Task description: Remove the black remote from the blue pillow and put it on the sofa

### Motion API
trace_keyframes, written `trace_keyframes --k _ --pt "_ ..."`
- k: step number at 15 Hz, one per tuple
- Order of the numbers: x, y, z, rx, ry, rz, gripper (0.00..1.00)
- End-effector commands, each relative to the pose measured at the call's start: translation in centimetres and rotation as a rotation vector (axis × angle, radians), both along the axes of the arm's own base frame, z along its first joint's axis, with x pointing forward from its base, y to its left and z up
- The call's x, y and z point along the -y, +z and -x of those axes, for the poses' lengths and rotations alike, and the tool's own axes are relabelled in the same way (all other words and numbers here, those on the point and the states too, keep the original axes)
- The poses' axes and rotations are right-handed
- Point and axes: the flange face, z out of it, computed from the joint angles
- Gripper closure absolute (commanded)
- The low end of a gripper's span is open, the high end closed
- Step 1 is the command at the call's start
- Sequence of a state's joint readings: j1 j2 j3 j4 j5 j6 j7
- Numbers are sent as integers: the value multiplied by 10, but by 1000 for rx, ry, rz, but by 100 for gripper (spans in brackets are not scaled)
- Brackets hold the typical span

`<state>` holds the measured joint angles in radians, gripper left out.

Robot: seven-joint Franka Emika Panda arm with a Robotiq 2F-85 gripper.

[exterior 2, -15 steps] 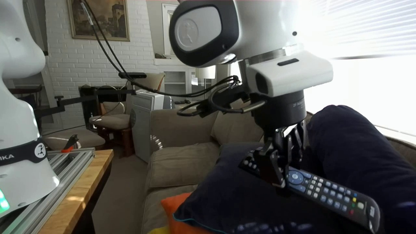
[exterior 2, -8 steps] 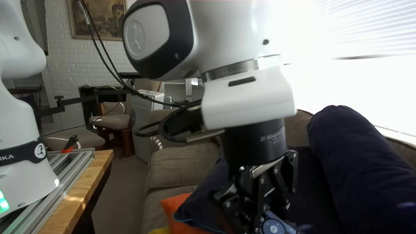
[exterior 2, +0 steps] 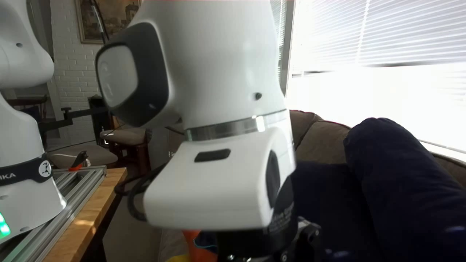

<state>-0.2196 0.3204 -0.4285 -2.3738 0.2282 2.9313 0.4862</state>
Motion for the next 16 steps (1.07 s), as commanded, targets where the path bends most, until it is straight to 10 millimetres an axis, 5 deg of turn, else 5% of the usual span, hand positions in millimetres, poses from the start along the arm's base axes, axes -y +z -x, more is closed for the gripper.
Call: trace_keyframes --k 1,12,13,16 --pt "14 -20 9 -1 -40 27 72" --pt "14 -54 -22 135 64 -151 72" --pt "2 -45 -15 115 34 -132 47" --pt "10 -52 -16 121 56 -138 47"
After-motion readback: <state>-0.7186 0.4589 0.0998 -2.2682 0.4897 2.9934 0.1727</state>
